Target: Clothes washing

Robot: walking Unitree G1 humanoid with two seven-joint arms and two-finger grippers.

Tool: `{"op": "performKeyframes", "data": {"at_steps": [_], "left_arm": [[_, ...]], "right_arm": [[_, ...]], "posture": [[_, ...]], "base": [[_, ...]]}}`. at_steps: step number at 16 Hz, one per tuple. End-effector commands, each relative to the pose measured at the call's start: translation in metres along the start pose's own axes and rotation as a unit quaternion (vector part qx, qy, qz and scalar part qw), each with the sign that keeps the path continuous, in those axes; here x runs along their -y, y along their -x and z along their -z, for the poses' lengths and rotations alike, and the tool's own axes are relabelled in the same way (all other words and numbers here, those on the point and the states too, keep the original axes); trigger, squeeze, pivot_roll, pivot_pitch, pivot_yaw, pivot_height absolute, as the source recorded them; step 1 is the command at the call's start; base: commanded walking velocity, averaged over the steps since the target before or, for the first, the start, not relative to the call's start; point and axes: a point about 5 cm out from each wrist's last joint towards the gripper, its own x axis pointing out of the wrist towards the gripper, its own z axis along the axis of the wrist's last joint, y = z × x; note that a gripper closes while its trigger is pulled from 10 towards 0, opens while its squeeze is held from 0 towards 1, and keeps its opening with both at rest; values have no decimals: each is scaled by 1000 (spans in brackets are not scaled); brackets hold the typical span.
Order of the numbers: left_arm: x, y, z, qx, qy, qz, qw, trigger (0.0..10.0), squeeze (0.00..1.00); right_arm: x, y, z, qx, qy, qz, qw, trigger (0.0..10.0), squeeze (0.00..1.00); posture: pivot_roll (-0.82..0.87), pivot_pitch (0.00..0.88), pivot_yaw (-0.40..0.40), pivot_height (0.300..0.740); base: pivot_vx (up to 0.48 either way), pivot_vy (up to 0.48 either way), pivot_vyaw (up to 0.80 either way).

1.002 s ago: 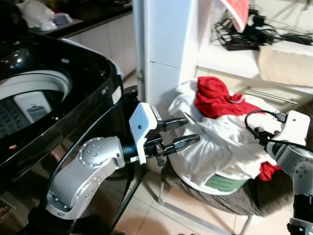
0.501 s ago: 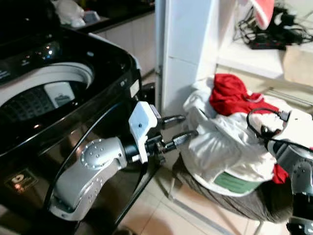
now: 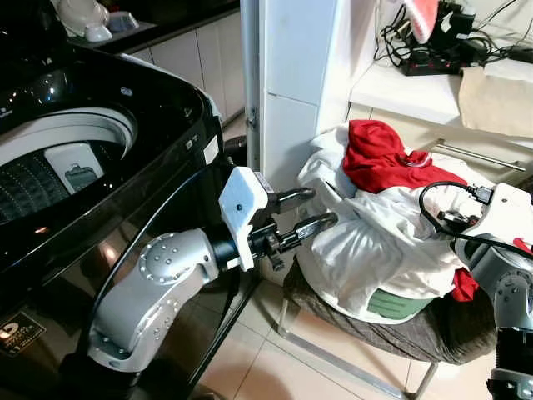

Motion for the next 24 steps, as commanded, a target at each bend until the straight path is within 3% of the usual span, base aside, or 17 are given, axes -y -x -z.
{"op": "performKeyframes", "data": {"at_steps": [1, 4, 6, 7, 8, 9, 10, 11, 13, 14, 16, 17, 18, 20, 22, 23, 24], "left_arm": [[-5, 1, 1, -7, -9, -28, 1000, 10000, 0], [-21, 0, -1, -1, -17, -95, 995, 10000, 0], [-27, 0, -11, 27, -20, -116, 993, 10000, 0], [-30, 1, -16, 44, -23, -127, 991, 10000, 0], [-32, 0, -20, 56, -20, -135, 989, 10000, 0], [-33, -1, -21, 56, -22, -136, 989, 10000, 0], [-33, -4, -21, 56, -24, -134, 989, 10000, 569], [-31, -6, -22, 59, -18, -123, 991, 10000, 1000], [-26, -12, -25, 72, -4, -102, 992, 10000, 1000], [-24, -14, -27, 81, 3, -99, 992, 10000, 1000], [-17, -19, -28, 97, 19, -79, 992, 10000, 1000], [-14, -21, -28, 105, 24, -79, 991, 10000, 1000], [-14, -21, -29, 109, 28, -77, 991, 10000, 1000], [-12, -21, -37, 144, 48, -71, 986, 10000, 1000], [-15, -22, -36, 142, 38, -91, 985, 10000, 1000], [-20, -22, -33, 123, 3, -116, 986, 10000, 0], [-23, -23, -30, 106, -32, -132, 985, 10000, 0]], "right_arm": [[-1, -1, -4, 10, 2, -1, 1000, 0, 0], [-4, 3, -16, 31, 18, -11, 999, 0, 0], [-20, 13, -45, 61, 29, -90, 994, 0, 0], [-34, 23, -66, 81, 24, -158, 984, 0, 0], [-54, 42, -92, 100, 30, -258, 961, 0, 0], [-64, 52, -102, 110, 38, -299, 947, 0, 0], [-77, 64, -112, 122, 50, -352, 927, 0, 0], [-89, 74, -119, 126, 53, -395, 908, 0, 0], [-117, 93, -128, 112, 30, -481, 869, 0, 0], [-124, 98, -129, 107, 21, -506, 855, 0, 0], [-141, 108, -129, 91, -11, -571, 816, 0, 0], [-150, 114, -128, 75, -37, -614, 785, 0, 0], [-151, 116, -128, 70, -39, -621, 780, 0, 0], [-157, 122, -125, 47, -43, -652, 755, 0, 0], [-160, 128, -123, 37, -52, -670, 739, 0, 0], [-160, 130, -124, 34, -56, -675, 735, 0, 0], [-160, 132, -124, 32, -61, -682, 728, 0, 0]], "posture": [[-18, 10, 10, 740], [-20, 9, 11, 740], [-20, 7, 12, 740], [-23, 5, 15, 740], [-29, 3, 19, 740], [-30, 2, 20, 740], [-30, 2, 20, 740], [-35, 0, 22, 740], [-34, 0, 14, 740], [-32, 0, 7, 740], [-29, 0, -4, 740], [-25, 0, -14, 740], [-24, 0, -17, 740], [-23, 0, -25, 740], [-25, 0, -26, 740], [-26, 0, -26, 740], [-27, 0, -26, 740]], "base": [[0, 0, 0], [0, 0, 0], [0, 0, 0], [0, 0, 0], [0, 0, 0], [0, 0, 0], [0, 0, 0], [0, 0, 0], [0, 0, 0], [0, 0, 0], [0, 0, 0], [0, 0, 0], [0, 0, 0], [0, 0, 0], [0, 0, 0], [0, 0, 0], [0, 0, 0]]}}
